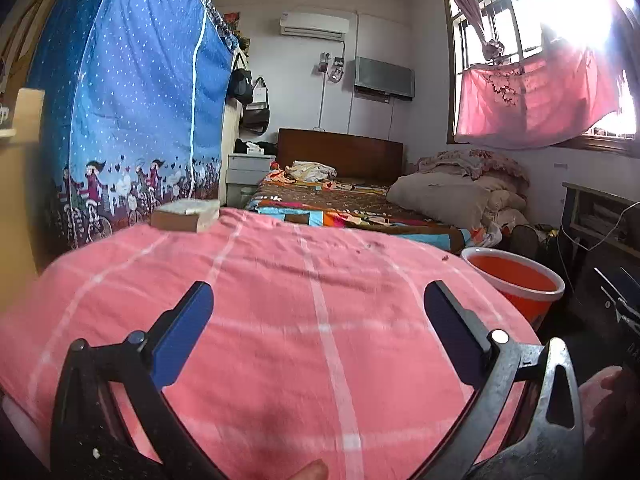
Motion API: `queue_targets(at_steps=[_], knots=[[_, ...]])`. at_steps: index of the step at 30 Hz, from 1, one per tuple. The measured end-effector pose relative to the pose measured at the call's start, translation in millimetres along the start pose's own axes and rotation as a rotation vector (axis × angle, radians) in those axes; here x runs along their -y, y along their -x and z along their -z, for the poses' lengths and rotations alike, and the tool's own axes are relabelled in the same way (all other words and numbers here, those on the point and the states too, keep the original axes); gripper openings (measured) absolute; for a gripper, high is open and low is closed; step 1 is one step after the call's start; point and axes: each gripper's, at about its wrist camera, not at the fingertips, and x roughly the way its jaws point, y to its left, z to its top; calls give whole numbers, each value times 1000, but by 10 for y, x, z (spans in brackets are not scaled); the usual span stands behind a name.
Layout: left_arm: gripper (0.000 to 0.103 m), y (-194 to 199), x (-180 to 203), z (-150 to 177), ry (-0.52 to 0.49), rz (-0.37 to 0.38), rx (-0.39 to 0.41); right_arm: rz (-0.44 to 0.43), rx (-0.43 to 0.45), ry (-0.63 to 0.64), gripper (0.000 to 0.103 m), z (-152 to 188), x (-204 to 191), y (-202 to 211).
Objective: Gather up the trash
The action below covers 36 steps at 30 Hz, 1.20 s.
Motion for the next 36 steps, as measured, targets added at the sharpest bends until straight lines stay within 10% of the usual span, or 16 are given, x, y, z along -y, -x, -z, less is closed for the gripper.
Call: queue_targets(at_steps=[36], knots=[[103,40,-15,152,-40,-13,12,-18,-33,1,103,243,-50,-4]])
